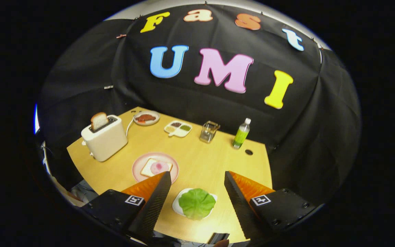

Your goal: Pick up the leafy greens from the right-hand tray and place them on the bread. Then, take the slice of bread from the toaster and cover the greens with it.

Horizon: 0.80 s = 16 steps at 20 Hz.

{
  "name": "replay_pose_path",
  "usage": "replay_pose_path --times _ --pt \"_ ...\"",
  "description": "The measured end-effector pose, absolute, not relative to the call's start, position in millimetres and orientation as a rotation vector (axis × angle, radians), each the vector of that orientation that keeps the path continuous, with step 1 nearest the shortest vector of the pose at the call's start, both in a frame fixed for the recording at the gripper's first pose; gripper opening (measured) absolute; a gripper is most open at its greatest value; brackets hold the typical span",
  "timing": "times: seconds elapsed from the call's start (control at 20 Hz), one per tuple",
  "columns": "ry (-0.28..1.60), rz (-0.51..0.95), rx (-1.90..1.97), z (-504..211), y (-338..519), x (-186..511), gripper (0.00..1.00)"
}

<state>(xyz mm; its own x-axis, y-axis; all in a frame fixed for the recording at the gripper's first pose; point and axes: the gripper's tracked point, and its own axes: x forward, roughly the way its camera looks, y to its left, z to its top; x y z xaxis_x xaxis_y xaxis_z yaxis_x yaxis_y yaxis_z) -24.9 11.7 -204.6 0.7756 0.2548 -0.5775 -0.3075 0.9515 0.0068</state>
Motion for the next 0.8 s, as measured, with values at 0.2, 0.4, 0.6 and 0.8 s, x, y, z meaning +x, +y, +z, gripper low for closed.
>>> replay_pose_path --times 0.2,0.4,0.6,0.8 --pt "0.818 0.337 -0.087 -288 12 -35 0.97" --pt "0.959 0.348 -0.130 -352 9 -33 0.96" --pt "1.092 0.345 -0.137 -405 4 -31 0.92" --pt "1.158 0.321 -0.142 -435 -2 -27 0.86"
